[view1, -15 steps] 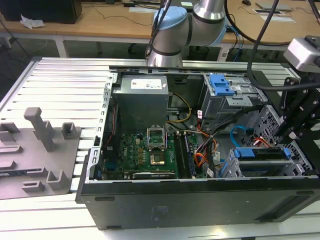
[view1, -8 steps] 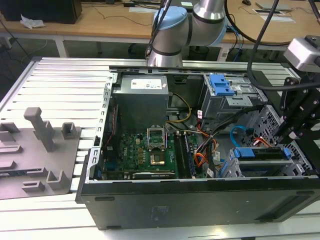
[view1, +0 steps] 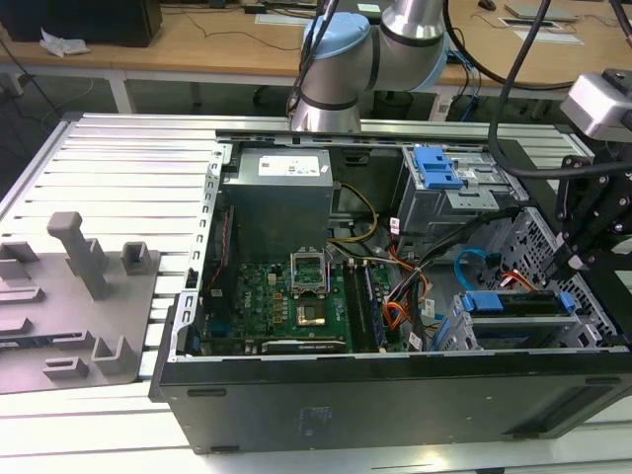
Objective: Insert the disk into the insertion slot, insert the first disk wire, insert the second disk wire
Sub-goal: 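Insert the first disk wire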
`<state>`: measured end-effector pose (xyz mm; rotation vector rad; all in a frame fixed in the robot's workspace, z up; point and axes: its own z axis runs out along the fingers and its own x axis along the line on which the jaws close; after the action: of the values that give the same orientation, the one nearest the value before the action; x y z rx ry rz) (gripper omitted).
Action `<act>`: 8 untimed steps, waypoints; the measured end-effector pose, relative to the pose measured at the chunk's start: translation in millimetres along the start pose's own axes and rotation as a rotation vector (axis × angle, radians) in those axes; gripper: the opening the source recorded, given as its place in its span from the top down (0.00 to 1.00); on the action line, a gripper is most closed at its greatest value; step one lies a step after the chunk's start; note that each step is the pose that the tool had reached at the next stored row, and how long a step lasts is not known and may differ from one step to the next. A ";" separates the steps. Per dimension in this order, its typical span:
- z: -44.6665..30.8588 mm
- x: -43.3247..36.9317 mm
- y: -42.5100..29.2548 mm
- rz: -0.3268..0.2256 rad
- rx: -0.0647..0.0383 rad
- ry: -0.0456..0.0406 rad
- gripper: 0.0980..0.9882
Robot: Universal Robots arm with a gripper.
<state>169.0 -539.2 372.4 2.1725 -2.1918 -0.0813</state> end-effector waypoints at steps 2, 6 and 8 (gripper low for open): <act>3.3 0.0 1.0 0.000 0.000 0.0001 0.99; 5.5 0.1 11.7 0.000 0.000 -0.0001 0.99; 5.9 0.1 16.3 0.000 0.000 -0.0001 0.99</act>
<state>152.3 -539.2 367.8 2.1725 -2.1918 -0.0814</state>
